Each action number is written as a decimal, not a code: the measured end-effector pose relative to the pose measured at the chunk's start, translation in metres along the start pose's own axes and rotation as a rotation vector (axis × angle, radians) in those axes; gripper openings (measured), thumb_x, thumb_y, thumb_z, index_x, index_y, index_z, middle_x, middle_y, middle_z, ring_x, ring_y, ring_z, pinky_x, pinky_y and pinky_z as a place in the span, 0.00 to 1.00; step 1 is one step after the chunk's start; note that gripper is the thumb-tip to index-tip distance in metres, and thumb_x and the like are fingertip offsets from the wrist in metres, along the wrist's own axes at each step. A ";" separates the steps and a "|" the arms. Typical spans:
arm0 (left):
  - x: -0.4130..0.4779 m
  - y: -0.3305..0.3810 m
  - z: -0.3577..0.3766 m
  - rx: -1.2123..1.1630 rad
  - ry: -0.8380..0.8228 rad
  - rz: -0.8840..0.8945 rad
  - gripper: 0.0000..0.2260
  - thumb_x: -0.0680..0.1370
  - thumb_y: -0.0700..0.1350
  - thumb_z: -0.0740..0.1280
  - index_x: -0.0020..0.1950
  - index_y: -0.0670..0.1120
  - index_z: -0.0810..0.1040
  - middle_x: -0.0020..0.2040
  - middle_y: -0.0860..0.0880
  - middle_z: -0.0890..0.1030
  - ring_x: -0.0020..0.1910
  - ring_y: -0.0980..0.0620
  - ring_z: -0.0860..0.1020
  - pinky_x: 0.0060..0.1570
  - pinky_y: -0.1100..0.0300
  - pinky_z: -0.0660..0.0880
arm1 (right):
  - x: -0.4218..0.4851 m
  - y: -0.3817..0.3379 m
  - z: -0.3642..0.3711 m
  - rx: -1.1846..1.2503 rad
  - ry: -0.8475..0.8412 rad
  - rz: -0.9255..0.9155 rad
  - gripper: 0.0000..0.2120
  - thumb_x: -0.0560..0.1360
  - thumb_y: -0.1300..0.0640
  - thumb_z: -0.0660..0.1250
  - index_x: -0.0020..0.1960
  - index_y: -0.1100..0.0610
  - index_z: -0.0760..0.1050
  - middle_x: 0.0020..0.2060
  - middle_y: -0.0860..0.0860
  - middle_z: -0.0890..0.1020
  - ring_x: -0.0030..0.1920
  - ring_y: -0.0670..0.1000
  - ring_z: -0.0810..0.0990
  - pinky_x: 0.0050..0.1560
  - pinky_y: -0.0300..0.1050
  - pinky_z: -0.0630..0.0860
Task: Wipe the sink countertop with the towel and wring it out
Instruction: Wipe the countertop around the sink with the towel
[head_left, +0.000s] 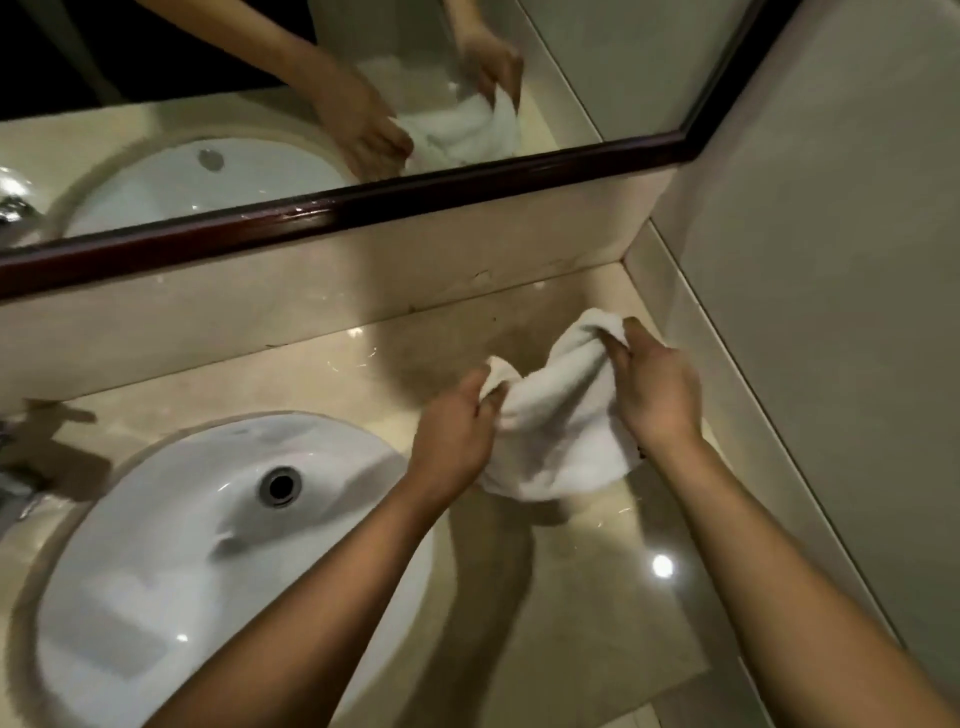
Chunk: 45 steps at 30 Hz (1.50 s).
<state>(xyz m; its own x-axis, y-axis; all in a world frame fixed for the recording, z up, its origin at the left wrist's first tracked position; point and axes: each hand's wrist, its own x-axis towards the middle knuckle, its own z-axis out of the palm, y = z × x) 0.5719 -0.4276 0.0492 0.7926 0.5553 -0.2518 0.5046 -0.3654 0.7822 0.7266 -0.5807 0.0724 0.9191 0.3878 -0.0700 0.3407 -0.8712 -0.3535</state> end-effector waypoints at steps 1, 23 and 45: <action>0.016 -0.003 0.005 -0.164 0.033 -0.041 0.17 0.86 0.52 0.60 0.73 0.48 0.75 0.69 0.46 0.80 0.70 0.44 0.76 0.63 0.59 0.69 | 0.013 0.002 0.013 0.048 -0.026 0.017 0.19 0.83 0.39 0.52 0.63 0.49 0.72 0.48 0.63 0.84 0.50 0.68 0.82 0.47 0.56 0.76; 0.092 -0.070 0.084 0.756 -0.033 0.333 0.33 0.81 0.65 0.47 0.85 0.55 0.53 0.86 0.43 0.47 0.84 0.36 0.43 0.79 0.34 0.42 | -0.038 0.060 0.115 -0.276 -0.104 -0.206 0.30 0.81 0.47 0.49 0.83 0.46 0.58 0.83 0.50 0.60 0.83 0.54 0.54 0.82 0.60 0.47; 0.178 -0.029 0.119 0.827 0.123 0.525 0.28 0.85 0.61 0.50 0.84 0.55 0.58 0.85 0.46 0.56 0.84 0.49 0.51 0.81 0.42 0.50 | 0.096 0.087 0.121 -0.261 0.041 -0.319 0.31 0.80 0.46 0.53 0.79 0.57 0.67 0.77 0.64 0.68 0.79 0.63 0.65 0.77 0.61 0.59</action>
<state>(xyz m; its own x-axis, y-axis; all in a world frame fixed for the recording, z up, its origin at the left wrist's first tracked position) 0.7395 -0.4068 -0.0857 0.9669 0.2296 0.1111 0.2161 -0.9688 0.1212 0.8206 -0.5832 -0.0777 0.7648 0.6428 0.0438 0.6435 -0.7586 -0.1023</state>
